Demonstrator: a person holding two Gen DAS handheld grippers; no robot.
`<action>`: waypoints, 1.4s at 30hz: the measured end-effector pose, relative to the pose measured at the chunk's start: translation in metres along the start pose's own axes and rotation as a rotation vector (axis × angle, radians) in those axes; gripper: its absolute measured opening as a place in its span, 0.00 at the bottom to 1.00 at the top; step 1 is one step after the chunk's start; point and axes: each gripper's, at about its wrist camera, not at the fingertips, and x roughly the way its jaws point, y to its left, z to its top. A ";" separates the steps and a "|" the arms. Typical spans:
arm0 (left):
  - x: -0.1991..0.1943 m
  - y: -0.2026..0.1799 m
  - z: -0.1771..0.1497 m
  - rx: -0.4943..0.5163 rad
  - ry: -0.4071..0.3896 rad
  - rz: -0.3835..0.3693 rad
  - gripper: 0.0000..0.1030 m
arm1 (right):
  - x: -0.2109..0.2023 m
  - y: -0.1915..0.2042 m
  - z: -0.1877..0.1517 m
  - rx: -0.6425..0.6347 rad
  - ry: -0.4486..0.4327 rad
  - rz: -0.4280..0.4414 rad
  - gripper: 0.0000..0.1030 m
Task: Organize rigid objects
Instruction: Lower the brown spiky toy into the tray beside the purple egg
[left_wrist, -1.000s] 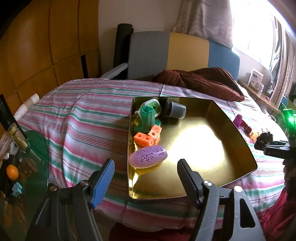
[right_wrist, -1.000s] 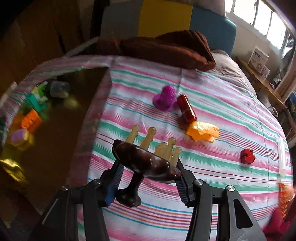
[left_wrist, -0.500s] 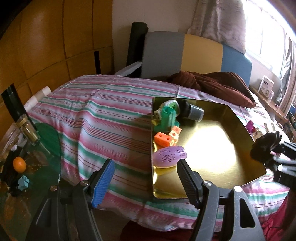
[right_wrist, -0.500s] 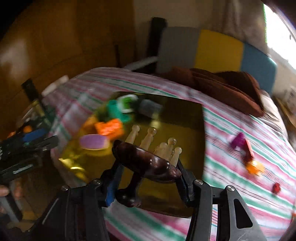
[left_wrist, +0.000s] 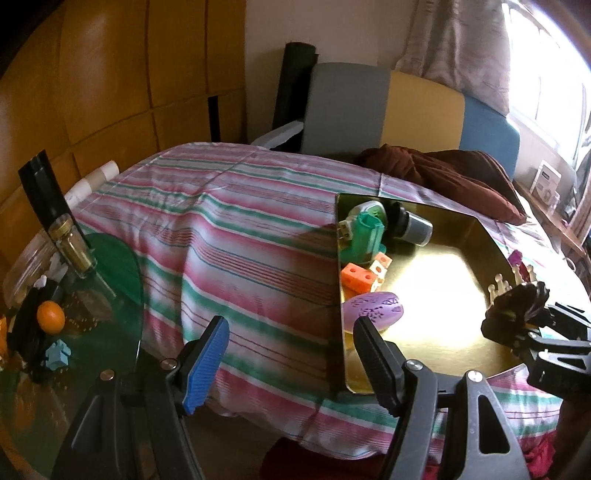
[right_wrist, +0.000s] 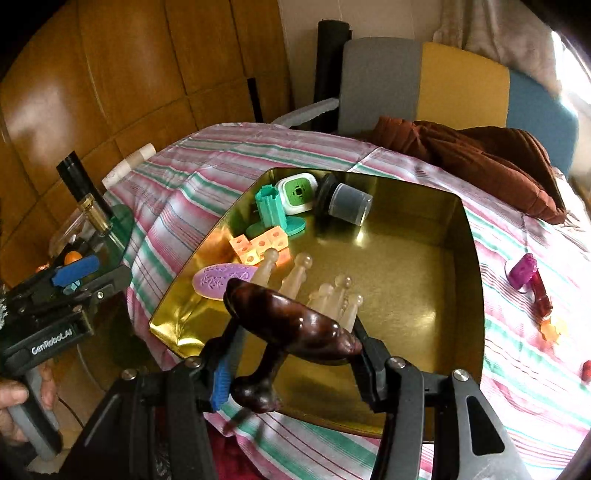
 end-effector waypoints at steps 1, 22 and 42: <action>0.000 0.002 0.000 -0.004 -0.001 0.002 0.69 | 0.002 0.001 0.000 -0.002 0.008 0.009 0.52; 0.007 0.016 -0.003 -0.036 0.018 0.006 0.69 | 0.070 0.042 0.001 0.035 0.132 0.185 0.60; -0.002 0.009 -0.005 -0.004 0.005 0.018 0.69 | 0.061 0.058 -0.001 -0.034 0.097 0.204 0.61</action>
